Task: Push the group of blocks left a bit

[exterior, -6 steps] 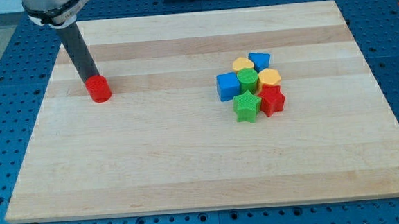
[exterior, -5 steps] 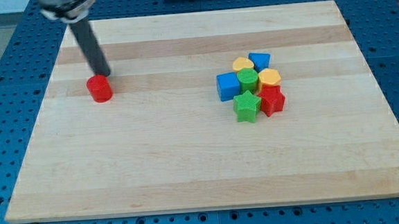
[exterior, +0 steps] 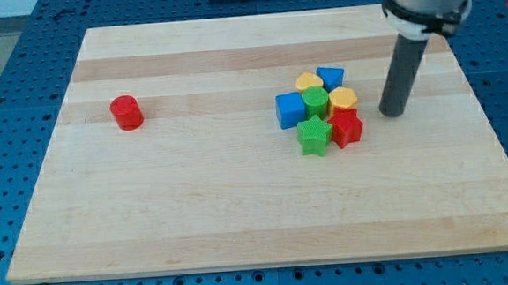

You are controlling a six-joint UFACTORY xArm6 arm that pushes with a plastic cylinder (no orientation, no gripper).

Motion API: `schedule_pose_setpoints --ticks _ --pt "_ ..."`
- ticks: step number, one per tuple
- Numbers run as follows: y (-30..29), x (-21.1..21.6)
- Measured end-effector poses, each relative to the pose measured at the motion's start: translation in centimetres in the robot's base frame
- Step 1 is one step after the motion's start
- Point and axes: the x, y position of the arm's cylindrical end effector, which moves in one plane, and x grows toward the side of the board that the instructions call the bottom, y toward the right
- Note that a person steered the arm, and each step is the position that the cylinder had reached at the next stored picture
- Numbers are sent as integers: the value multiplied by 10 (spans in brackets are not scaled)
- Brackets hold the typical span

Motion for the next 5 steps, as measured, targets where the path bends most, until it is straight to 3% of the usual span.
schedule_pose_setpoints --ticks 3,5 --pt "-8 -5" --pt "-45 -6"
